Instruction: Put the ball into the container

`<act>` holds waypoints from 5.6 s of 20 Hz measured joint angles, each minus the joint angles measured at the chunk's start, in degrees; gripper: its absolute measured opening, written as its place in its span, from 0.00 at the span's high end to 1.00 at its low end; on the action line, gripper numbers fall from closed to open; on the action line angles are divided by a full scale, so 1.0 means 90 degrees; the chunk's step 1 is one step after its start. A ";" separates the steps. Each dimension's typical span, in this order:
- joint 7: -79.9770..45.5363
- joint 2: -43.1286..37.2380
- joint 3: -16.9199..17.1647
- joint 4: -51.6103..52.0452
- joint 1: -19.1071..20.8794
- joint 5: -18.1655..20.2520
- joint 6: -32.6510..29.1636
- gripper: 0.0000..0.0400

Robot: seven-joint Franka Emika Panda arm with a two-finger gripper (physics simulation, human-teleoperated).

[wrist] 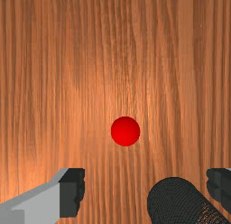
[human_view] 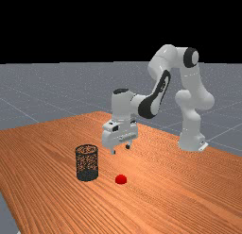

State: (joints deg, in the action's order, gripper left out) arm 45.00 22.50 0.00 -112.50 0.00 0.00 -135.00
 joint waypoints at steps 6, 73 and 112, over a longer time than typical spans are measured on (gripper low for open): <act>-0.0095 -0.0048 0.0042 0.0008 -0.0046 -0.0109 0.0096 0.56; 0.0246 0.1664 0.0022 0.0989 0.0203 0.0059 -0.0090 0.00; -0.0224 0.2137 -0.0019 0.1111 -0.0105 0.0078 -0.0427 0.00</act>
State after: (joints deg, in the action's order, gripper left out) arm 42.98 41.74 -0.17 -102.50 -0.94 0.70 -138.84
